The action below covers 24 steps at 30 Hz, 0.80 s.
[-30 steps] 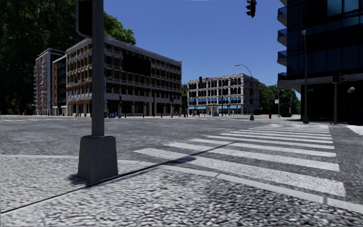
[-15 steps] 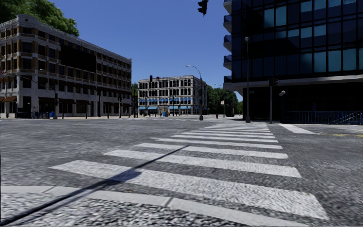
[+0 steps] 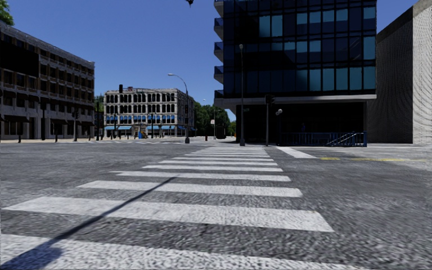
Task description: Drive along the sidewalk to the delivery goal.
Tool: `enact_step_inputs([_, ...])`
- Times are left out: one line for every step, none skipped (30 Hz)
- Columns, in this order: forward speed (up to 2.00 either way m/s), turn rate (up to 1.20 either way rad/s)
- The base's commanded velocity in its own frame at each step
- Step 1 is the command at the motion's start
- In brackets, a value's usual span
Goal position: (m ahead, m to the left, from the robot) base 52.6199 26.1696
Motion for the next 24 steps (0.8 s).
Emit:
enact_step_inputs([1.56,-0.43])
enact_step_inputs([1.56,-0.31])
enact_step_inputs([1.56,-0.31])
enact_step_inputs([1.56,-0.19])
enact_step_inputs([1.56,-0.11])
enact_step_inputs([1.56,-0.08])
enact_step_inputs([1.56,-0.08])
enact_step_inputs([1.56,-0.07])
enact_step_inputs([1.56,-0.07])
enact_step_inputs([1.56,-0.07])
enact_step_inputs([1.56,-0.07])
enact_step_inputs([1.56,-0.07])
enact_step_inputs([1.56,-0.07])
enact_step_inputs([1.56,-0.07])
enact_step_inputs([1.56,-0.07])
enact_step_inputs([1.56,-0.07])
enact_step_inputs([1.56,-0.07])
enact_step_inputs([1.56,-0.07])
enact_step_inputs([1.56,-0.04])
enact_step_inputs([1.56,0.00])
enact_step_inputs([1.56,0.00])
enact_step_inputs([1.56,0.00])
enact_step_inputs([1.56,0.00])
enact_step_inputs([1.56,0.00])
